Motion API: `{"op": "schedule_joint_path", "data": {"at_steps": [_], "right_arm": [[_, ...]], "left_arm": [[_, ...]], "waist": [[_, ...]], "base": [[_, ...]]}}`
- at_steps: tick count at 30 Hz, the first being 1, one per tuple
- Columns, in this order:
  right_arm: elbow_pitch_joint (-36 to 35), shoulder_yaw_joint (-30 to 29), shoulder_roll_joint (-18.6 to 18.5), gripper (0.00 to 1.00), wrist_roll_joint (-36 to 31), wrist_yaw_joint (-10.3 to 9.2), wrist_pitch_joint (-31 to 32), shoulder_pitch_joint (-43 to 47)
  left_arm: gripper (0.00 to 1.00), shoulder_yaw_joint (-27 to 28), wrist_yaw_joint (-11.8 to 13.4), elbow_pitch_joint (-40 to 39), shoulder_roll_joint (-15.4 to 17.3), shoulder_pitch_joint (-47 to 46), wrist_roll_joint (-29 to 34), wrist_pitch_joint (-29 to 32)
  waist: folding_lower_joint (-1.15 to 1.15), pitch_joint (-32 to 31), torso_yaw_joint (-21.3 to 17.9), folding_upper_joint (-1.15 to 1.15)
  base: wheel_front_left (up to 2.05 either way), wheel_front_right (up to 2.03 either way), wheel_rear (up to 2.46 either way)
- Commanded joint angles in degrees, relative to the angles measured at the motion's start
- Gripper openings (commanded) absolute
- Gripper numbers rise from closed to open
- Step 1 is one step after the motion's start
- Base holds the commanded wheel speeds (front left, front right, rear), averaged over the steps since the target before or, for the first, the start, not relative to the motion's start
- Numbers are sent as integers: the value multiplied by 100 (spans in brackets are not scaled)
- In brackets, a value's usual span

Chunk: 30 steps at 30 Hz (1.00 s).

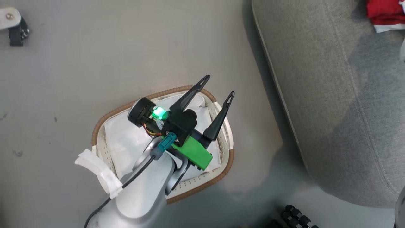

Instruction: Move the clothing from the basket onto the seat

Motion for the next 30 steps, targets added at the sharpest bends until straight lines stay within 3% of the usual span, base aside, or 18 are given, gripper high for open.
{"op": "schedule_joint_path", "data": {"at_steps": [1, 13, 30], "right_arm": [[-79, 67, -51, 100, 72, -8, -25, 160], [-250, 743, -17, 100, 374, -8, -25, 765], [-491, 1428, 994, 100, 1157, -8, -25, 2097]], "left_arm": [[100, 56, -10, -38, -6, 115, -33, -1], [100, 561, 54, -150, -122, 775, -315, -1], [100, 2201, 541, -492, -146, 2165, -445, 0]], "waist": [[-1, -361, -8, 0], [-1, -1741, 447, 0], [-1, -3197, 1174, 0]], "base": [[0, 0, 0], [0, 0, 0], [0, 0, 0]]}}
